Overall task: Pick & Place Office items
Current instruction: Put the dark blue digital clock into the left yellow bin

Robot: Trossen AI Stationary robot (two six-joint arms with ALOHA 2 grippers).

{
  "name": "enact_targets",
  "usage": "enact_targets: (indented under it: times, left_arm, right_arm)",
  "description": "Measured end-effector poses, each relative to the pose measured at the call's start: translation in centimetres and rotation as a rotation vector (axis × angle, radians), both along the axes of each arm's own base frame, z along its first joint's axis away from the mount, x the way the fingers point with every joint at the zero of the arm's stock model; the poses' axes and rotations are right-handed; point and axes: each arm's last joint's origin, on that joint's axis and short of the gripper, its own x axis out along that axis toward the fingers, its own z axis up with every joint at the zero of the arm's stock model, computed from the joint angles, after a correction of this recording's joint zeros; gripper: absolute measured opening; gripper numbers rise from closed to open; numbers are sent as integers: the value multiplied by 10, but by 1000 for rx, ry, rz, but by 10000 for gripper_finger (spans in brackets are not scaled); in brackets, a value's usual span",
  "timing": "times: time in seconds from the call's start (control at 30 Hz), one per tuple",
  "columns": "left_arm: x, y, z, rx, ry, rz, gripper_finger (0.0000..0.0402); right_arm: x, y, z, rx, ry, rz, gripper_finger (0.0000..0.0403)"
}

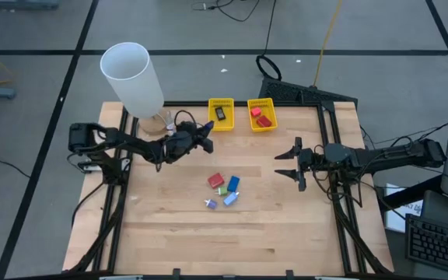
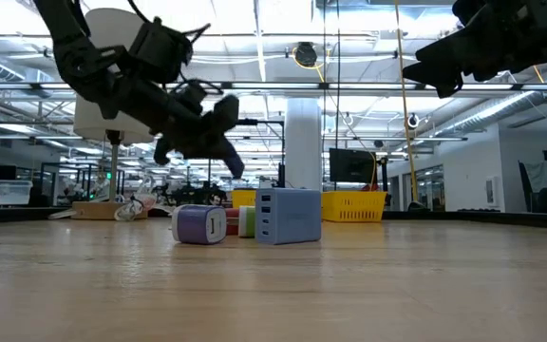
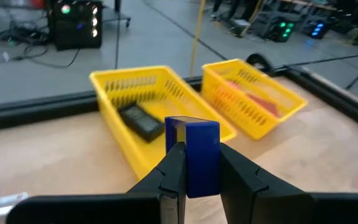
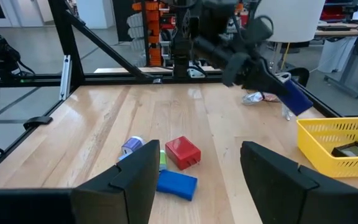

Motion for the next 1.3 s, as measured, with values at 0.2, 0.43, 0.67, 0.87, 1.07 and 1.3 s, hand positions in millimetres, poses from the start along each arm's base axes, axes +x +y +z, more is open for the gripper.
enact_targets:
  times: [0.2,0.43,0.67,0.87,1.07,1.3]
  left_arm:
    - [4,8,-16,-21,-27,34,60]
    - [10,10,-7,39,-75,17,65]
    - [19,21,4,66,-70,38,60]
    - [31,28,14,43,-23,64,62]
    - [37,31,17,10,66,106,60]
    - [36,32,14,-15,72,137,60]
  right_arm:
    - [0,0,0,-1,0,0,212]
    - [0,0,0,-4,0,0,212]
    - [0,0,0,-4,2,0,212]
    - [0,0,0,-4,2,0,212]
    - [0,0,0,-8,2,0,212]
    - [0,0,0,-8,2,0,212]
